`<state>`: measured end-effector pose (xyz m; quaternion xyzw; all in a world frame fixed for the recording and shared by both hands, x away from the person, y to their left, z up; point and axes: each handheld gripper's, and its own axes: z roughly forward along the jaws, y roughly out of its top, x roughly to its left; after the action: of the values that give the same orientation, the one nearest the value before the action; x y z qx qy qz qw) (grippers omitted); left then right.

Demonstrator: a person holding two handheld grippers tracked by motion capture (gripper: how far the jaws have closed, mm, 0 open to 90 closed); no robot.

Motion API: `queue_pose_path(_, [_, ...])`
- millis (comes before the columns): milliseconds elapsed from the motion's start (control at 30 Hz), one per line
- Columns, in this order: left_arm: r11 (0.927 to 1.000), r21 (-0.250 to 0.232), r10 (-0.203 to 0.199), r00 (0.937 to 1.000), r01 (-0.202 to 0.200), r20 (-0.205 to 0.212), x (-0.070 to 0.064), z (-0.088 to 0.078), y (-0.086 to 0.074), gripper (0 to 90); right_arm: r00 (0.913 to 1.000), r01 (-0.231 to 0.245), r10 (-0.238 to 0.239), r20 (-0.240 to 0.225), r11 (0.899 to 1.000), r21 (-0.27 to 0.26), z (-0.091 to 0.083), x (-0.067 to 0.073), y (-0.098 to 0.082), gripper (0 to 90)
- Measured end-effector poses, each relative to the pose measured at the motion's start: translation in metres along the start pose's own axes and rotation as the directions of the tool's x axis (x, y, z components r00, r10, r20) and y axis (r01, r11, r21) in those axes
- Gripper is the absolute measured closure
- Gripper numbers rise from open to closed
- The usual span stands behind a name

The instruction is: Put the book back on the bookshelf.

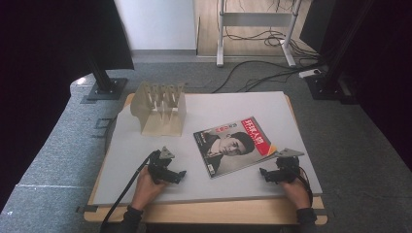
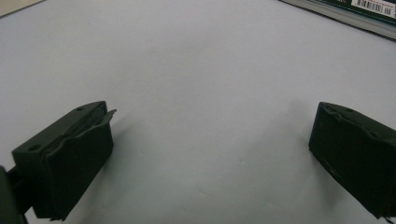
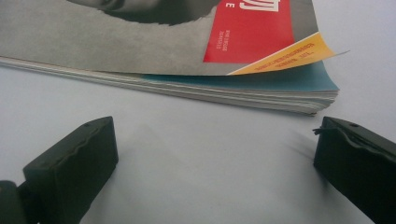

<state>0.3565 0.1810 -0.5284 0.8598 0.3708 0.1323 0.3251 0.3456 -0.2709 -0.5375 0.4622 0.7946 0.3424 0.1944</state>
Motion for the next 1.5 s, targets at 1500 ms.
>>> queue_pose_path(1500, [0.9898,-0.012,0.142,0.9818,-0.142,0.125,-0.007,0.015,0.083,0.0,0.9992,0.027,-0.028,-0.028,0.999,-0.039,-0.015,0.003,0.029,2.4])
